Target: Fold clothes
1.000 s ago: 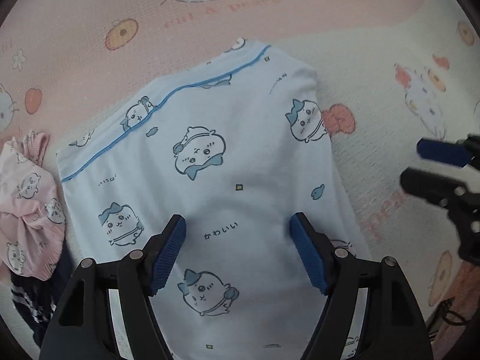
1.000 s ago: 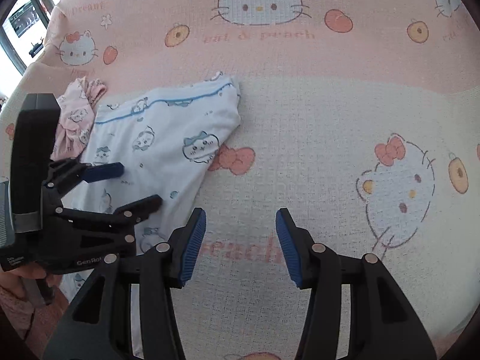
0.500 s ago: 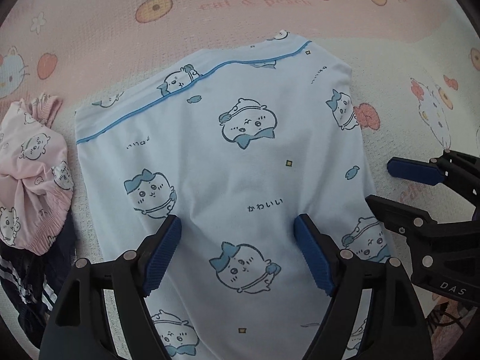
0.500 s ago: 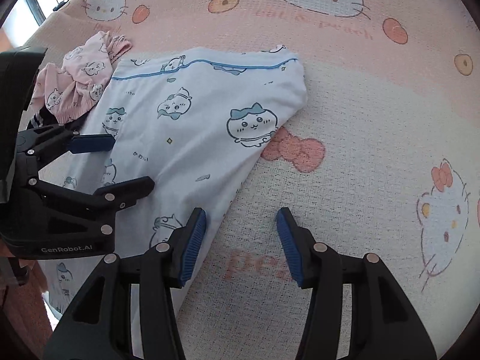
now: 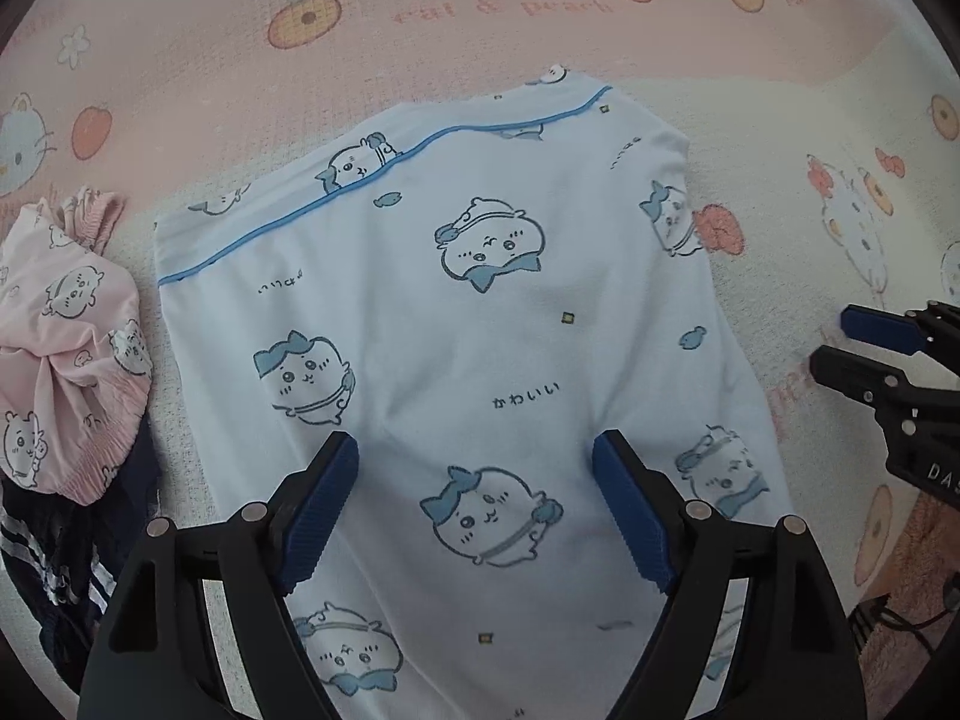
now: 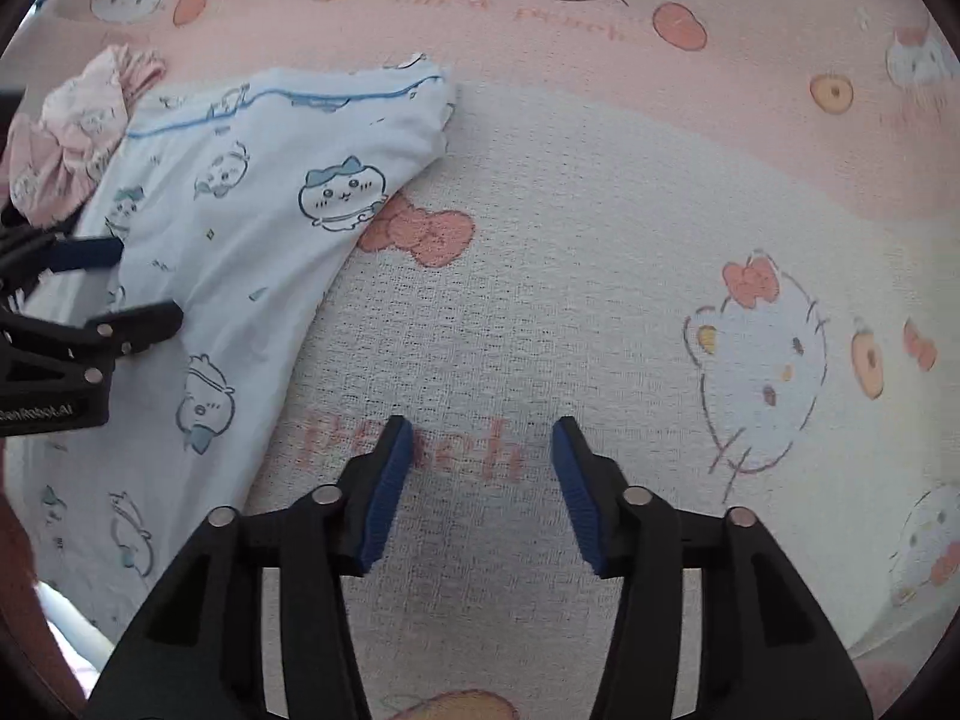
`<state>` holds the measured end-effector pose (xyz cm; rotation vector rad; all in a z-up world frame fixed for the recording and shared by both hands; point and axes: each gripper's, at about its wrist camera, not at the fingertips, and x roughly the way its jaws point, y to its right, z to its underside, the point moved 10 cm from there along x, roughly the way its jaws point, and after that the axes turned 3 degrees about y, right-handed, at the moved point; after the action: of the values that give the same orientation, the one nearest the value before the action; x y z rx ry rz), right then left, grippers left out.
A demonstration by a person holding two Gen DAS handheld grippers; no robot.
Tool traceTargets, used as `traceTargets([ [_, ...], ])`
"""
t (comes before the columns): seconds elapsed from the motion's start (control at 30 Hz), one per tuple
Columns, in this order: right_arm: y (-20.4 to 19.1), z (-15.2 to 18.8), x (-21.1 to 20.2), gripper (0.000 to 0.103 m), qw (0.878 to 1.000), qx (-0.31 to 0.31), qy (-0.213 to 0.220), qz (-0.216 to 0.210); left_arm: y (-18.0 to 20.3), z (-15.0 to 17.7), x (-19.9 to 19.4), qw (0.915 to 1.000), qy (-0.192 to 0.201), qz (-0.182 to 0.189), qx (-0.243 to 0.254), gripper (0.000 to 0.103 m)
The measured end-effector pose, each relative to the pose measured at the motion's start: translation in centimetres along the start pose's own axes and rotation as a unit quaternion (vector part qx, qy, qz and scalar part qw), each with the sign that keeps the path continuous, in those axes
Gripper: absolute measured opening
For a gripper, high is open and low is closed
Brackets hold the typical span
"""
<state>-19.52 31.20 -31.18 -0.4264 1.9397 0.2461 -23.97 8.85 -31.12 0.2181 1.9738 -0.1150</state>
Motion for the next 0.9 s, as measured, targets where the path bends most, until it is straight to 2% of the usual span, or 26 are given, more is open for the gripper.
traceTargets([
  [0.07,-1.2,-1.2,-1.2,0.046,0.998,0.026,0.029,-0.055,0.4,0.4,-2.1,0.9999,0.012,0.008,0.002,0.083],
  [0.13,-3.8,-1.8,-2.0,0.046,0.996,-0.007,0.045,-0.08,0.6,1.5,-3.6,0.9999,0.003,0.007,0.011,0.083],
  [0.2,-6.8,-1.1,-2.0,0.046,0.993,-0.052,0.033,-0.106,0.4,3.6,-4.0,0.9992,-0.027,-0.003,0.029,0.083],
  [0.27,-7.5,1.0,-0.9,0.046,0.993,-0.09,-0.002,-0.081,-0.7,5.9,-3.9,0.9972,-0.052,-0.02,0.049,0.083],
  [0.3,-7.1,1.8,-0.5,0.045,0.993,-0.1,-0.012,-0.063,-1.7,7.2,-3.3,0.9946,-0.073,-0.046,0.058,0.083],
  [0.33,-6.2,2.4,-0.4,0.051,0.994,-0.099,-0.012,-0.045,-2.8,8.4,-2.7,0.9909,-0.093,-0.071,0.067,0.083],
  [0.37,-5.4,2.9,-0.4,0.052,0.995,-0.097,-0.012,-0.028,-3.7,9.2,-2.6,0.9883,-0.105,-0.089,0.067,0.089],
  [0.43,-2.8,3.4,-0.9,0.052,0.996,-0.084,-0.015,0.033,-5.1,9.2,-4.0,0.9906,-0.094,-0.094,0.033,0.089],
  [0.47,-1.9,3.6,-1.4,0.051,0.996,-0.071,-0.012,0.048,-5.4,8.9,-5.0,0.9921,-0.08,-0.095,0.019,0.089],
  [0.5,-1.5,3.9,-2.0,0.051,0.998,-0.055,-0.005,0.036,-5.2,8.6,-5.8,0.9943,-0.063,-0.085,0.011,0.089],
  [0.57,-2.5,4.2,-2.8,0.051,1.0,-0.013,0.001,-0.025,-4.1,8.4,-6.3,0.9975,-0.049,-0.051,0.008,0.089],
  [0.6,-4.0,4.1,-2.9,0.051,0.998,-0.008,0.002,-0.057,-3.7,8.9,-5.8,0.9971,-0.057,-0.048,0.016,0.089],
  [0.63,-5.4,4.0,-3.0,0.051,0.996,-0.002,0.004,-0.089,-3.4,9.5,-5.0,0.9953,-0.07,-0.061,0.029,0.089],
  [0.67,-6.8,4.3,-2.8,0.051,0.995,-0.009,0.001,-0.102,-3.2,10.3,-4.2,0.9929,-0.083,-0.074,0.041,0.089],
  [0.7,-8.0,4.9,-2.2,0.049,0.995,-0.032,-0.006,-0.09,-3.3,11.2,-3.8,0.9911,-0.093,-0.083,0.046,0.089],
  [0.77,-8.1,6.3,-0.6,0.048,0.997,-0.067,-0.033,-0.032,-3.8,12.0,-4.0,0.9919,-0.092,-0.081,0.033,0.089],
  [0.83,-6.9,6.8,-0.9,0.051,0.998,-0.04,-0.032,-0.033,-4.5,12.6,-4.6,0.9931,-0.088,-0.077,0.016,0.089],
  [0.9,-5.2,7.2,-1.1,0.05,0.999,-0.022,-0.041,-0.001,-4.7,12.8,-5.5,0.9948,-0.074,-0.069,0.002,0.089],
])
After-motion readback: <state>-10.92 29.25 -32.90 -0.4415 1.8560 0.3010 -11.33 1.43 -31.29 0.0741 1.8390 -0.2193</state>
